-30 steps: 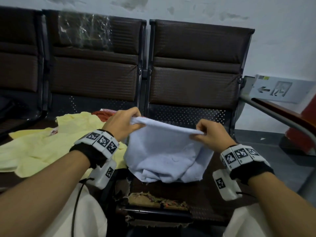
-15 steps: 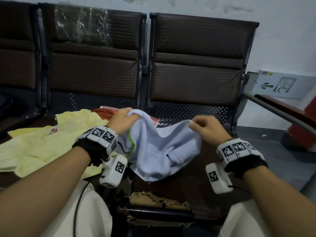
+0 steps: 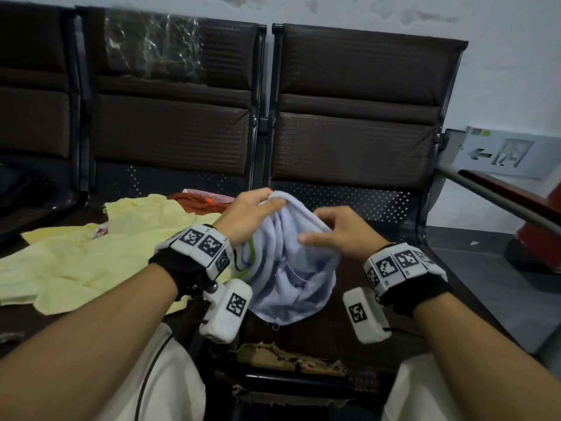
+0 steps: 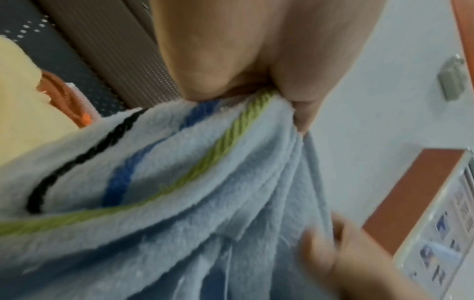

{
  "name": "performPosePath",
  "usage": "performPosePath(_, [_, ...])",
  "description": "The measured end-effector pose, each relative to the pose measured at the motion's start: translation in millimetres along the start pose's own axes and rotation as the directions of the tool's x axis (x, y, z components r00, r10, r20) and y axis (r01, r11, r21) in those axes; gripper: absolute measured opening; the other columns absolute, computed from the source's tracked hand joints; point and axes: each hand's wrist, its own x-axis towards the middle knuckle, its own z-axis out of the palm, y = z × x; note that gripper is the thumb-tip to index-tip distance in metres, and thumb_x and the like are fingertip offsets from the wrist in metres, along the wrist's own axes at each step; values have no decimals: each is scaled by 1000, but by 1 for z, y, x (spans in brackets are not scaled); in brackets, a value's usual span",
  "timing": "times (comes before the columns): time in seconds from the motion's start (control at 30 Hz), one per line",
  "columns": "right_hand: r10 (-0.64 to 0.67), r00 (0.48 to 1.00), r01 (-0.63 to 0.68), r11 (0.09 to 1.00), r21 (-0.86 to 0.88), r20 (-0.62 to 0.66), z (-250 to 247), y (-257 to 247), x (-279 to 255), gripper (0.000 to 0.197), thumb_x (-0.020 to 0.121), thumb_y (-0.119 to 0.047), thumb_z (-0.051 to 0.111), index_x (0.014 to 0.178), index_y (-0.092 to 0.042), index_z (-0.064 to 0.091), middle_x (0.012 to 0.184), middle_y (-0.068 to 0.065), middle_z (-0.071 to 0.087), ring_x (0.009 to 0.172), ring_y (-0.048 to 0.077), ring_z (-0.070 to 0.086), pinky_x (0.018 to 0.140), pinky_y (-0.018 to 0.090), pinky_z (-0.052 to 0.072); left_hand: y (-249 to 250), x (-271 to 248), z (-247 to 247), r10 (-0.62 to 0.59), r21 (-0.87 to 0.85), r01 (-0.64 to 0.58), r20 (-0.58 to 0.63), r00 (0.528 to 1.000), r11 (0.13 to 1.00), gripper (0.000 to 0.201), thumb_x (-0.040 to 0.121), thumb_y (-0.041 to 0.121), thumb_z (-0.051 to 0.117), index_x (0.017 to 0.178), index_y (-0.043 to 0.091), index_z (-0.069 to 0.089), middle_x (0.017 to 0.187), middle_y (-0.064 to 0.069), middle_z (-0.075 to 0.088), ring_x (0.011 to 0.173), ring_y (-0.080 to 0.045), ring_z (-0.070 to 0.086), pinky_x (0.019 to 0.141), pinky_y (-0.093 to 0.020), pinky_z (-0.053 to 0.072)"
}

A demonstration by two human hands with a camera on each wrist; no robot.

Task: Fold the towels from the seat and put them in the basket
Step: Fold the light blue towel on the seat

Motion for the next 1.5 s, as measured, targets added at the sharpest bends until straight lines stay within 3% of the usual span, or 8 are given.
performPosePath(0.27, [304, 943, -176, 804, -568, 138, -9, 30, -11, 15, 82, -26, 69, 71, -21, 61, 78, 2, 65, 77, 18, 62, 65, 26, 46, -1, 7, -31, -119, -301, -31, -469, 875, 953, 18, 91, 25, 52, 76, 18, 59, 82, -9, 61, 80, -21, 59, 78, -40, 48])
performPosePath(0.43, [-39, 884, -167, 905, -392, -466, -28, 12, -3, 26, 89, -23, 58, 64, -25, 55, 65, -3, 58, 68, 19, 55, 59, 27, 33, -8, 11, -37, -22, -139, -93, -662, 749, 986, 27, 91, 30, 51, 66, 21, 47, 67, 5, 51, 62, -4, 50, 61, -20, 42])
performPosePath(0.57, [84, 891, -272, 886, -376, -445, -22, 17, -3, 28, 89, -32, 60, 71, -11, 63, 68, 3, 62, 73, 23, 58, 58, 30, 35, -18, 12, -20, -39, 20, 55, -472, 881, 998, 6, 89, 25, 54, 85, 20, 52, 81, 3, 57, 77, -11, 57, 69, -23, 46])
performPosePath(0.77, [436, 900, -370, 736, -567, -20, -18, 36, -15, 19, 88, -31, 63, 97, -17, 71, 102, 7, 70, 94, 20, 62, 77, 30, 50, -30, 1, 1, -186, 453, 174, -17, 982, 875, 47, 92, 12, 46, 137, 15, 36, 125, -16, 54, 105, -28, 55, 82, -30, 39])
performPosePath(0.93, [181, 983, -174, 932, -317, -7, -5, 21, -14, 31, 90, -30, 62, 118, -18, 61, 114, 3, 65, 93, 9, 57, 82, 24, 45, -17, -8, 2, -65, 292, 16, 160, 985, 956, 30, 88, 3, 58, 113, 20, 52, 92, -3, 58, 73, -4, 56, 69, -22, 39])
performPosePath(1.07, [99, 988, -89, 992, -87, 121, 8, 7, -13, 44, 91, -20, 61, 133, -14, 49, 88, 20, 63, 66, 18, 49, 64, 27, 42, -4, -11, 6, -39, 61, 20, 330, 943, 998, 36, 82, -15, 55, 98, 18, 54, 79, -15, 51, 68, -20, 42, 62, -26, 35])
performPosePath(1.2, [61, 966, -35, 994, -106, 253, 18, 8, -13, 15, 90, -18, 63, 104, -12, 67, 90, 28, 63, 67, 30, 47, 68, 39, 42, -3, -12, 4, -36, 55, 19, 334, 942, 998, 34, 82, -14, 57, 100, 15, 54, 71, -12, 55, 56, -11, 46, 57, -22, 38])
performPosePath(1.5, [-71, 941, -36, 951, -308, -330, -1, 0, -4, 15, 85, -29, 67, 80, -17, 72, 76, -8, 66, 78, 6, 59, 71, 21, 40, -6, -14, -5, 66, 572, -82, 49, 997, 816, 18, 77, 29, 75, 71, 27, 59, 72, 11, 59, 71, -7, 55, 62, -20, 38])
